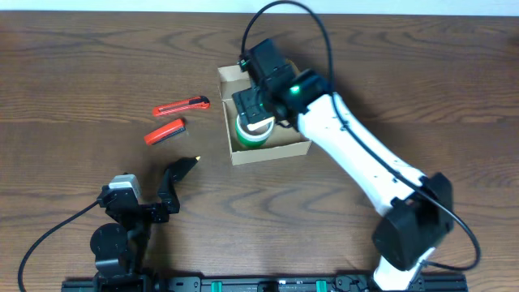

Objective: Pack container
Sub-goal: 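Carry the yellow pad with the right gripper into the box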

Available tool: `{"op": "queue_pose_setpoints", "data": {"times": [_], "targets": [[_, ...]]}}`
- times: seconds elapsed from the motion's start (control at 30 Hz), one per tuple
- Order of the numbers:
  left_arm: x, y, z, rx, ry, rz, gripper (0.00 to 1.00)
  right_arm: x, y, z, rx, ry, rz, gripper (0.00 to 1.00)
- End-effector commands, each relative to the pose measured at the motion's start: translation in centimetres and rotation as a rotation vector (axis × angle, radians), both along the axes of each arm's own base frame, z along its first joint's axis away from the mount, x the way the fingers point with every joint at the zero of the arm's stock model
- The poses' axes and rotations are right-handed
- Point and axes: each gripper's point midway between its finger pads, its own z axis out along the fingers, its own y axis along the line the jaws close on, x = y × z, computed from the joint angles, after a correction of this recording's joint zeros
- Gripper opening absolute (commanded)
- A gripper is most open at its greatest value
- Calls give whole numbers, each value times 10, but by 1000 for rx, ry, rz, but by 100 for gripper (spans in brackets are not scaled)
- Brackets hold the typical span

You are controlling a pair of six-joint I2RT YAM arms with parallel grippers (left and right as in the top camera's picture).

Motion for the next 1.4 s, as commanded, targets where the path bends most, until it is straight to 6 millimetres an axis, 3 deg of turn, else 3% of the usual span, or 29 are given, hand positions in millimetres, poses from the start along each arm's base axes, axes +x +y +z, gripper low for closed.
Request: {"op": "queue_pose_setpoints", "data": {"times": [0.0, 0.3, 0.57, 0.87, 1.0, 1.13, 1.27, 1.37], "targets": [[0, 2, -12, 16, 22, 6, 95, 6, -4, -20, -43, 2, -126, 77], [0, 2, -12, 17, 22, 5, 95, 12, -1, -47, -46, 42, -174, 78], [0, 2, -12, 16, 22, 5, 95, 12, 3, -55, -39, 56, -171, 77], [0, 2, -12, 17, 22, 5, 95, 7, 11, -53, 0, 82, -147, 90], [0, 2, -12, 17, 22, 6, 95, 11, 13, -35, 27, 52, -147, 91], [0, 2, -12, 16, 22, 5, 95, 15, 16, 2, 59, -14, -108, 93], [0, 2, -12, 17, 22, 6, 95, 17, 10, 58, 58, -128, -40, 98], [0, 2, -12, 16, 22, 6, 95, 20, -12, 99, 31, -226, -45, 99]]}}
